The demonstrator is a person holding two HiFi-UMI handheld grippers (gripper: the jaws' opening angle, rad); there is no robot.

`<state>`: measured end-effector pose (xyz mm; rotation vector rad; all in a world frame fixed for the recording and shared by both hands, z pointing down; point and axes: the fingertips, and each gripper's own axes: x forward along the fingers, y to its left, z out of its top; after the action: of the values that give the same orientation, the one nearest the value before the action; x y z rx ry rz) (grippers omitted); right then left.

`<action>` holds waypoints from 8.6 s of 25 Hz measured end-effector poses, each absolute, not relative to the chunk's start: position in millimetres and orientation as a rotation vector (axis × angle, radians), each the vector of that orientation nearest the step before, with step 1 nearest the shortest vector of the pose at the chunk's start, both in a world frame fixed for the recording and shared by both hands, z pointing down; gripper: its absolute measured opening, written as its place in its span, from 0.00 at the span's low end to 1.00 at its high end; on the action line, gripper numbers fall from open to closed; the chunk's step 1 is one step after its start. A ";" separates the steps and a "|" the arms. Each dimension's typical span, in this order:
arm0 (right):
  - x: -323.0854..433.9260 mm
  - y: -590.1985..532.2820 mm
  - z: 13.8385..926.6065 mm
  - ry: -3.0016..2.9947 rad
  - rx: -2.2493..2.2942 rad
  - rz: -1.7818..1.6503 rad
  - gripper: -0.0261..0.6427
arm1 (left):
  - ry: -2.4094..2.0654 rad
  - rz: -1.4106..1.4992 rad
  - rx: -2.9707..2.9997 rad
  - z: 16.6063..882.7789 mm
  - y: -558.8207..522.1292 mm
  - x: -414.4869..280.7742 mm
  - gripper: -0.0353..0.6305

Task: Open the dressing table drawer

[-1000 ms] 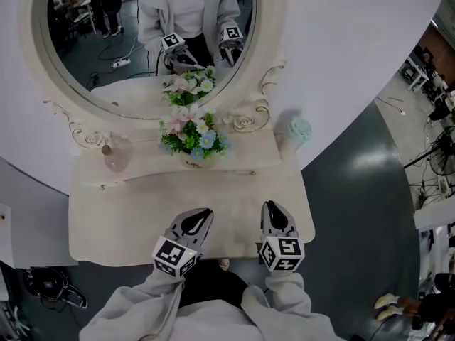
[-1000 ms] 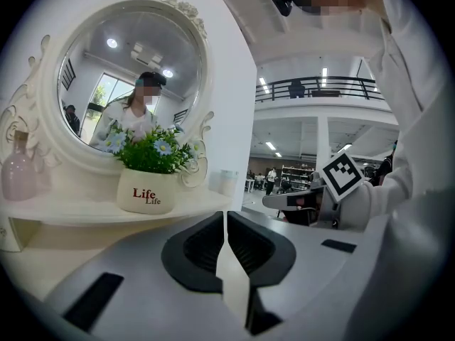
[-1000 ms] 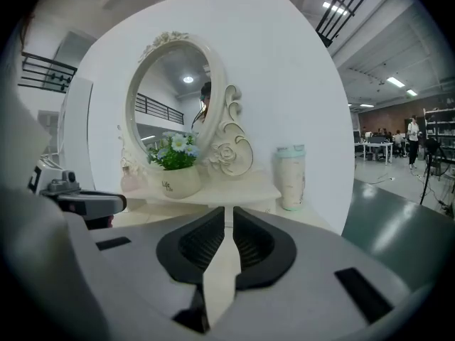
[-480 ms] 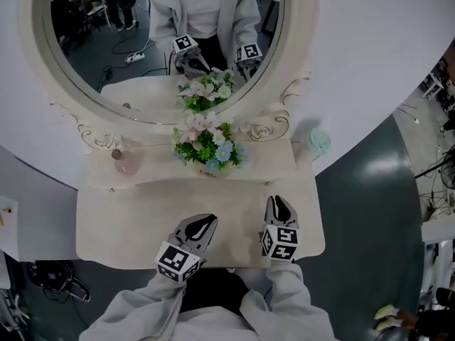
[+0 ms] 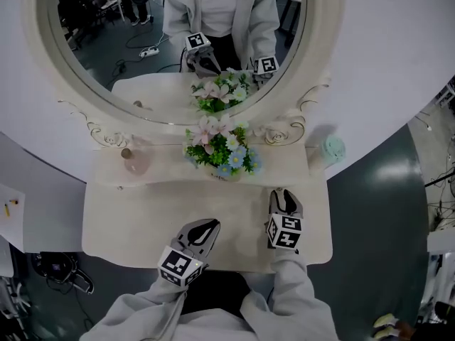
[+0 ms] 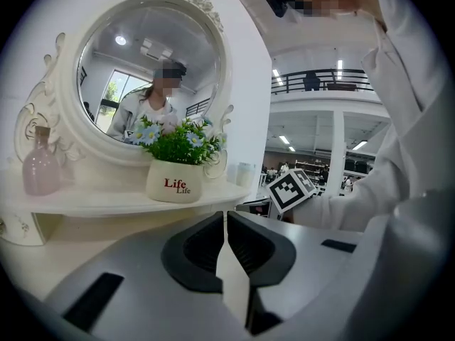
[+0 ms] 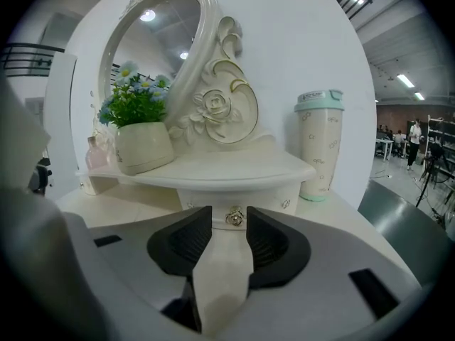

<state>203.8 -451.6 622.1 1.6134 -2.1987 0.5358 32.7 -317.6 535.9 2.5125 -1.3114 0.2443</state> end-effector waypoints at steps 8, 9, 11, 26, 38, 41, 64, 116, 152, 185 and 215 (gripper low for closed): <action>201.6 -466.7 638.2 -2.151 1.639 0.568 0.26 | -1.324 0.263 2.485 540.6 -315.2 29.2 0.10; 202.8 -468.3 639.9 -2.139 1.645 0.568 0.26 | -1.322 0.266 2.483 541.4 -314.6 29.7 0.10; 204.7 -470.1 642.0 -2.124 1.654 0.567 0.23 | -1.317 0.274 2.479 542.9 -312.8 30.6 0.10; 207.8 -462.7 642.9 -2.121 1.655 0.557 0.21 | -1.312 0.276 2.460 546.8 -304.1 28.7 0.10; 209.4 -447.3 642.0 -2.109 1.652 0.567 0.21 | -1.286 0.267 2.475 545.7 -293.1 33.0 0.10; 209.0 -445.0 642.2 -2.109 1.655 0.565 0.20 | -1.284 0.265 2.479 546.1 -290.9 34.2 0.10; 213.7 -428.1 640.7 -2.140 1.645 0.547 0.20 | -1.309 0.241 2.486 542.1 -282.5 41.2 0.10; 219.8 -396.5 643.0 -2.145 1.633 0.558 0.20 | -1.307 0.213 2.548 530.0 -268.7 50.0 0.10; 222.8 -381.3 640.9 -2.145 1.633 0.553 0.20 | -1.292 0.194 2.569 524.0 -267.3 52.4 0.10; 233.3 -294.2 538.2 -2.471 1.633 0.707 0.42 | -1.168 0.159 2.710 500.4 -270.8 94.9 0.10; 239.2 -243.1 493.0 -2.412 1.806 0.418 0.09 | -1.051 0.099 2.741 497.7 -273.3 122.0 0.10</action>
<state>239.2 -243.1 493.0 1.8064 -2.4115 0.4180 122.0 -273.3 497.7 2.7412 -1.0512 0.0988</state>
